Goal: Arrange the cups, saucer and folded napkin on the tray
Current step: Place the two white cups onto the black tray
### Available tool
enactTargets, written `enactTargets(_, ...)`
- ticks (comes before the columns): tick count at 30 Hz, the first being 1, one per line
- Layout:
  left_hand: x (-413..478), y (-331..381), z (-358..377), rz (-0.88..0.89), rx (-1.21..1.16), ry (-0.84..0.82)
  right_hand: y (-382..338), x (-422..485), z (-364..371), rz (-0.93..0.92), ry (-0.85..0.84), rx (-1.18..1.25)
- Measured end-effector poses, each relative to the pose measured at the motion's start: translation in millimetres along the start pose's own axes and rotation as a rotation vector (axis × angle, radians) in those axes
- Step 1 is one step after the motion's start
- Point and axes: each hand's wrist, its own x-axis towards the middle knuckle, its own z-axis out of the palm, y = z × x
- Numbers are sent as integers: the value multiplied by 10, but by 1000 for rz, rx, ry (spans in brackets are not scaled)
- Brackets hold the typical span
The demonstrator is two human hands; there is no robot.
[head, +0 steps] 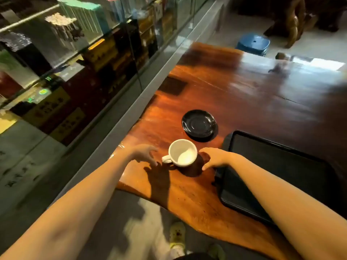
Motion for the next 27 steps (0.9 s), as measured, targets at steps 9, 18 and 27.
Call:
enactTargets(9,292,36,328,240,-236,126,-78,383,277,-72,194,301)
enactTargets(18,391,111,466,331,-521,263,-77,355,353,-102,301,491)
enactTargets(27,315,713,296,442,-558,199,180,-147,161,-131,466,555)
